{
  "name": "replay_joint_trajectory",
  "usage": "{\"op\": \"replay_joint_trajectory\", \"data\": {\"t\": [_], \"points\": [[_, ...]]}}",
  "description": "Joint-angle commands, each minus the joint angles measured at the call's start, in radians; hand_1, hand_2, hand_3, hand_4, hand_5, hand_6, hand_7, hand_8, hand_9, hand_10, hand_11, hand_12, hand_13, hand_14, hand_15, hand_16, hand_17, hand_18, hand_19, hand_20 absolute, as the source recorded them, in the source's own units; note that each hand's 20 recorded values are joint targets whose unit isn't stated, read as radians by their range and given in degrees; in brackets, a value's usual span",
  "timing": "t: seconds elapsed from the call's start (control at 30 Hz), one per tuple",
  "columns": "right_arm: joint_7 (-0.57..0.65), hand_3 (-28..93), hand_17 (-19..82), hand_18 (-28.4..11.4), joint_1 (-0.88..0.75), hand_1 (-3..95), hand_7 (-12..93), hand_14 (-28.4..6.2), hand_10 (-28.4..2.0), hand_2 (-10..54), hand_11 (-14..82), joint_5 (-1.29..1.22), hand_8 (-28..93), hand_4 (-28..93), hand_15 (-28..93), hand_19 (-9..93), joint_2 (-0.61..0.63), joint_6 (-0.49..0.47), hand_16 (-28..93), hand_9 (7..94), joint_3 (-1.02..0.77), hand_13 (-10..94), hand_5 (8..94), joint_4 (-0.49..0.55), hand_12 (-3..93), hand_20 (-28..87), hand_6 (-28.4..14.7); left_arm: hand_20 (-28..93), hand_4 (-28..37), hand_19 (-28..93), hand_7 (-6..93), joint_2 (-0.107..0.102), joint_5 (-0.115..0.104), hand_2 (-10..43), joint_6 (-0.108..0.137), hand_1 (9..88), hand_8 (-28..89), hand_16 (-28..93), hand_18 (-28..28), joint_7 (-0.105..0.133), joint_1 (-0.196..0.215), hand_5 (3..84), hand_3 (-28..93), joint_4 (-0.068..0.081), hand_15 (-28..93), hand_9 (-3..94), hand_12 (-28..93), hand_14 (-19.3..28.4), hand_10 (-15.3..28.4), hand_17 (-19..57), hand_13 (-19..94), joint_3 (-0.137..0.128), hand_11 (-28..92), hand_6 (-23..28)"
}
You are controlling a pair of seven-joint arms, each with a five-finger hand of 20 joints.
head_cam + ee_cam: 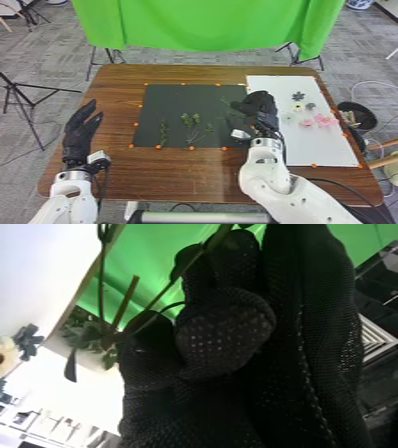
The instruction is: Arrange flowers
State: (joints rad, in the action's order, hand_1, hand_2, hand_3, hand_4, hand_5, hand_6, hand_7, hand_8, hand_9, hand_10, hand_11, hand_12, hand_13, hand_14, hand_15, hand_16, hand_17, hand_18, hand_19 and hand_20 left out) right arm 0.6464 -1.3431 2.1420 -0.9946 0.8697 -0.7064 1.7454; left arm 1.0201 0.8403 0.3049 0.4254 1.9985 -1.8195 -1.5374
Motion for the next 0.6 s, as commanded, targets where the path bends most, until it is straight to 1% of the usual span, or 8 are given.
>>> {"op": "replay_joint_trajectory", "data": {"t": [0.03, 0.07, 0.13, 0.23, 0.37, 0.4, 0.5, 0.6], "points": [[-0.009, -26, 73, -4.0, -0.040, 94.6, 41, -0.9, -14.1, -9.5, 16.4, 0.010, 4, 56, 53, 87, -0.004, -0.036, 28, 93.7, 0.040, 94, 76.9, 0.019, 36.7, 42, -4.7, 17, -10.3, 8, 21.6, 0.008, 0.004, -9.5, -0.014, 39.2, -10, 2, 8.6, -0.007, 0.010, 34.2, 70, -0.001, 16, 22.6, 13, 12.5, 8.6, 8.7, 27, -0.001, 17, 1.2], [-0.005, -26, 73, -4.0, -0.041, 94.6, 41, -0.9, -14.1, -9.5, 16.3, 0.004, 4, 56, 53, 87, 0.000, -0.058, 28, 93.7, 0.048, 94, 76.8, 0.025, 36.7, 42, -4.7, 17, -10.3, 7, 21.6, 0.008, 0.003, -9.5, -0.015, 39.2, -10, 2, 8.6, -0.010, 0.006, 34.2, 70, 0.000, 16, 22.6, 13, 12.5, 8.6, 8.7, 27, 0.002, 17, 1.2], [-0.015, -26, 73, -3.9, -0.035, 94.6, 41, -0.9, -14.0, -9.5, 16.4, -0.008, 4, 56, 53, 86, 0.000, -0.070, 28, 93.7, 0.073, 94, 76.8, 0.022, 36.6, 41, -4.7, 17, -10.3, 7, 21.7, 0.008, 0.006, -9.5, -0.015, 39.2, -10, 2, 8.6, -0.012, 0.008, 34.2, 70, -0.002, 16, 22.6, 13, 12.6, 8.6, 8.7, 27, 0.001, 17, 1.2], [-0.018, -26, 73, -3.8, -0.029, 94.6, 41, -0.9, -13.9, -9.5, 16.3, -0.030, 4, 56, 53, 86, -0.004, -0.096, 28, 93.7, 0.091, 94, 76.7, 0.025, 36.6, 41, -4.7, 17, -10.3, 7, 21.7, 0.009, 0.003, -9.5, -0.016, 39.1, -10, 2, 8.6, -0.011, 0.007, 34.2, 70, -0.002, 16, 22.6, 13, 12.6, 8.6, 8.7, 27, 0.002, 16, 1.1], [-0.010, -26, 74, -3.5, -0.013, 94.6, 42, -0.8, -13.7, -9.5, 15.7, -0.066, 4, 54, 53, 85, -0.002, -0.137, 28, 93.7, 0.097, 94, 76.2, 0.031, 36.7, 41, -4.5, 17, -10.4, 7, 21.7, 0.009, 0.008, -9.5, -0.021, 39.1, -10, 2, 8.6, -0.018, 0.002, 34.2, 70, -0.002, 16, 22.7, 13, 12.6, 8.6, 8.6, 27, 0.003, 16, 1.2], [-0.012, -26, 74, -3.5, -0.006, 94.6, 42, -0.8, -13.6, -9.5, 15.6, -0.074, 4, 54, 53, 85, -0.003, -0.122, 28, 93.7, 0.103, 94, 76.1, 0.025, 36.7, 41, -4.5, 17, -10.4, 7, 21.7, 0.009, 0.007, -9.5, -0.022, 39.1, -10, 2, 8.6, -0.018, 0.003, 34.2, 70, -0.001, 16, 22.7, 13, 12.6, 8.6, 8.6, 27, 0.003, 16, 1.2], [-0.012, -25, 74, -3.3, 0.001, 94.6, 42, -0.8, -13.3, -9.5, 15.4, -0.104, 4, 52, 52, 85, -0.002, -0.132, 28, 93.7, 0.096, 94, 75.8, 0.026, 36.1, 40, -4.1, 17, -10.5, 7, 21.7, 0.009, 0.004, -9.5, -0.018, 39.0, -10, 2, 8.6, -0.015, 0.012, 34.2, 70, -0.006, 16, 22.7, 13, 12.7, 8.6, 8.6, 27, 0.000, 16, 1.2], [-0.006, -26, 74, -3.2, 0.005, 94.6, 42, -1.0, -12.8, -9.5, 15.0, -0.128, 4, 51, 52, 84, 0.001, -0.147, 27, 93.7, 0.084, 94, 75.4, 0.030, 35.2, 40, -3.5, 17, -10.5, 7, 21.6, 0.013, 0.005, -9.5, -0.025, 38.9, -10, 2, 8.6, -0.021, 0.007, 34.2, 70, -0.002, 16, 22.7, 13, 12.7, 8.6, 8.5, 27, -0.001, 16, 1.2]]}}
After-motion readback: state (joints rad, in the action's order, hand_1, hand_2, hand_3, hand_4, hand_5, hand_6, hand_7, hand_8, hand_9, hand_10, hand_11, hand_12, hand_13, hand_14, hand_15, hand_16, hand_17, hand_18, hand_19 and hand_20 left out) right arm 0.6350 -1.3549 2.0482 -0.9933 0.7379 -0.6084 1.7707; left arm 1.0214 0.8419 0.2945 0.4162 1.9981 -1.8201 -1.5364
